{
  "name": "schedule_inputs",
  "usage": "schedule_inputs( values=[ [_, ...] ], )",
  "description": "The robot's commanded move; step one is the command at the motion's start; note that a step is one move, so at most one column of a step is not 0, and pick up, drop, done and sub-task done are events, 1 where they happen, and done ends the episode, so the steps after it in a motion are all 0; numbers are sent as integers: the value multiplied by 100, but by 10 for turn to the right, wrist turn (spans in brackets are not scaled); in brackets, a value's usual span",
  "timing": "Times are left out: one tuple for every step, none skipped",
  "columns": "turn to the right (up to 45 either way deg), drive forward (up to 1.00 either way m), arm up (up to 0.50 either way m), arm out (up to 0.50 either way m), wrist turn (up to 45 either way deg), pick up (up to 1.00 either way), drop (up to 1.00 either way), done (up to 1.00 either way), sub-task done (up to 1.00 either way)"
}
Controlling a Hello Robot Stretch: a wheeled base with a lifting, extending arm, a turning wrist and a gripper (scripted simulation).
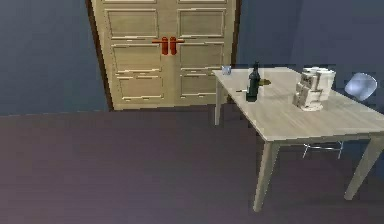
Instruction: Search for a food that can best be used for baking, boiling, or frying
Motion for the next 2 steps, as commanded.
schedule_inputs(
  values=[
    [0,30,0,0,0,0,0,0,0],
    [-450,0,0,0,0,0,0,0,0]
  ],
)
